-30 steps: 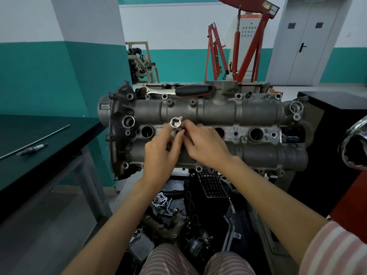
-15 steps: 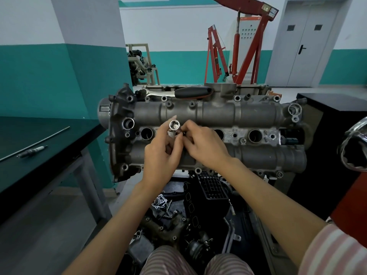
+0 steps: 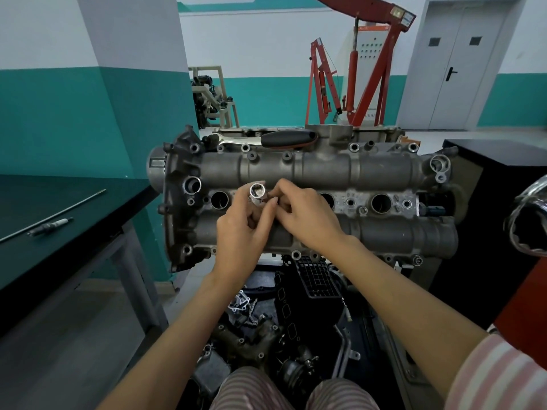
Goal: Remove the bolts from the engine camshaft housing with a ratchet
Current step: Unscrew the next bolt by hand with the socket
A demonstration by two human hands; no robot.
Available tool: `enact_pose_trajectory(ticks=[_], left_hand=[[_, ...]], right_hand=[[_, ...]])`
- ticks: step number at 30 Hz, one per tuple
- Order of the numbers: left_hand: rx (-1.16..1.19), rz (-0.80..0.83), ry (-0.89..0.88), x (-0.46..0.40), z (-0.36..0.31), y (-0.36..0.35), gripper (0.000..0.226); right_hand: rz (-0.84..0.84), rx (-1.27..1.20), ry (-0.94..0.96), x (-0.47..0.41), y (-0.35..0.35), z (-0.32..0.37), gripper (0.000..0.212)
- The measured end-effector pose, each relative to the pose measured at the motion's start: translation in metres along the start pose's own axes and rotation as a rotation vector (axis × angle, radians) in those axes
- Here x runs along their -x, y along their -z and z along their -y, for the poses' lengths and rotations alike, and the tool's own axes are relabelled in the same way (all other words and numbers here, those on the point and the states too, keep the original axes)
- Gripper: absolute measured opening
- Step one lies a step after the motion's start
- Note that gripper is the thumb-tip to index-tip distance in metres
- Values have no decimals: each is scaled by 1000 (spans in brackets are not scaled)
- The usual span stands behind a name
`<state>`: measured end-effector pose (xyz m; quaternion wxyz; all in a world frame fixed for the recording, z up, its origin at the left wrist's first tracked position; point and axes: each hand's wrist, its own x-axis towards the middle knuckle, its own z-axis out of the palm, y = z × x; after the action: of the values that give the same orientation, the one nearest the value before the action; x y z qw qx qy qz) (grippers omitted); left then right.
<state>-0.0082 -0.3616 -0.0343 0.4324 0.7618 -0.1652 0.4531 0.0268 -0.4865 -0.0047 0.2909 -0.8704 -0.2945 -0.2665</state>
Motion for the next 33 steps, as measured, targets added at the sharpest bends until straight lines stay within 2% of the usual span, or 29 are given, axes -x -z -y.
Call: enact_pose_trajectory(ticks=[2,6,9,10,14,18,21,24,27,29,31,33], left_hand=[[-17,3,-15,0,0,0,24],[-6,-42,20,-2,2,-2,14],[17,-62,57,-3,2,-5,22],[20,-63,69,-3,1,-5,23],[22,-29,43,-2,0,-4,19],[-36,31,-44,0,3,1,23],[-29,-37,-11,-1,1,-1,12],[14,-83,44,-3,1,-6,23],[39,-47,29,-1,1,-4,20],[40,-13,5,1,1,-1,23],[20,12,-25,1,2,-1,33],[-11,9,-44,1,1,0,25]], right_hand=[[-1,26,41,1,0,2,18],[1,110,123,3,1,4,30],[17,67,76,3,2,6,43],[22,52,49,2,2,5,42],[-27,-25,-28,0,2,1,15],[-10,27,61,3,2,5,27],[11,111,118,4,2,5,36],[49,79,61,3,3,5,45],[40,45,-2,1,3,3,27],[17,62,38,2,2,3,19],[2,103,112,4,0,4,22],[-7,127,161,5,1,4,27]])
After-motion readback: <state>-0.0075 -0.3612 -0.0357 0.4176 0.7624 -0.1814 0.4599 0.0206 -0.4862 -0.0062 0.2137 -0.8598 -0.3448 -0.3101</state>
